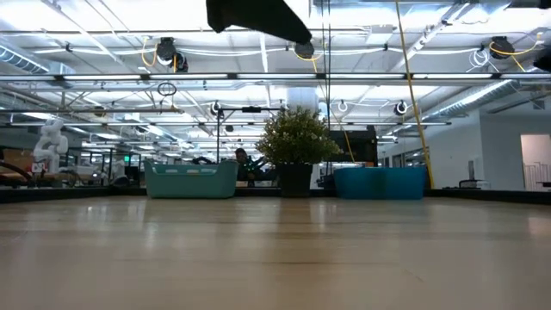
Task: Pick and place medicine bottles into bin by pill shape (circle, oval)
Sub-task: Put the small yellow pill bottle into the green bin
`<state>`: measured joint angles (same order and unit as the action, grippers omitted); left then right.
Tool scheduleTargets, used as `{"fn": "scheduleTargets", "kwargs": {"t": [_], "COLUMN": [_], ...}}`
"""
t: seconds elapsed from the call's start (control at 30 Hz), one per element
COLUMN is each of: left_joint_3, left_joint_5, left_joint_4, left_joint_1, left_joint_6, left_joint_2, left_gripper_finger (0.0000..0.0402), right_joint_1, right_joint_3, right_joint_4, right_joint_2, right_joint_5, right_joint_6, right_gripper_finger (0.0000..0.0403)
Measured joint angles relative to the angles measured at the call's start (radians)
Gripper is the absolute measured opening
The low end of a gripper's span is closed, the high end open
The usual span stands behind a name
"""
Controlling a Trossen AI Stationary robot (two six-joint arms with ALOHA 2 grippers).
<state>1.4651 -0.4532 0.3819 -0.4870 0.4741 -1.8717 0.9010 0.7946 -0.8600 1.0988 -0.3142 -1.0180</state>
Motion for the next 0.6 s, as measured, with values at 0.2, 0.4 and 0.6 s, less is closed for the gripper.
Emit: {"fn": "scheduleTargets", "kwargs": {"t": [0.2, 0.4, 0.6], "left_joint_3": [0.000, 0.000, 0.000], "left_joint_5": [-0.051, -0.053, -0.055], "left_joint_4": [0.001, 0.001, 0.003], "left_joint_1": [-0.021, -0.015, -0.004], "left_joint_6": [0.017, 0.008, -0.015], "left_joint_2": [0.000, 0.000, 0.000], "left_gripper_finger": [0.0276, 0.0276, 0.0276], "right_joint_1": [0.078, 0.097, 0.096], "right_joint_3": [-0.083, -0.218, -0.359], "right_joint_4": [0.095, 0.308, 0.619], "right_joint_2": [0.000, 0.000, 0.000], "right_joint_5": [-0.002, -0.059, -0.108], "right_joint_6": [-0.086, -0.066, 0.023], "right_gripper_finger": [0.0247, 0.0247, 0.0245]}}
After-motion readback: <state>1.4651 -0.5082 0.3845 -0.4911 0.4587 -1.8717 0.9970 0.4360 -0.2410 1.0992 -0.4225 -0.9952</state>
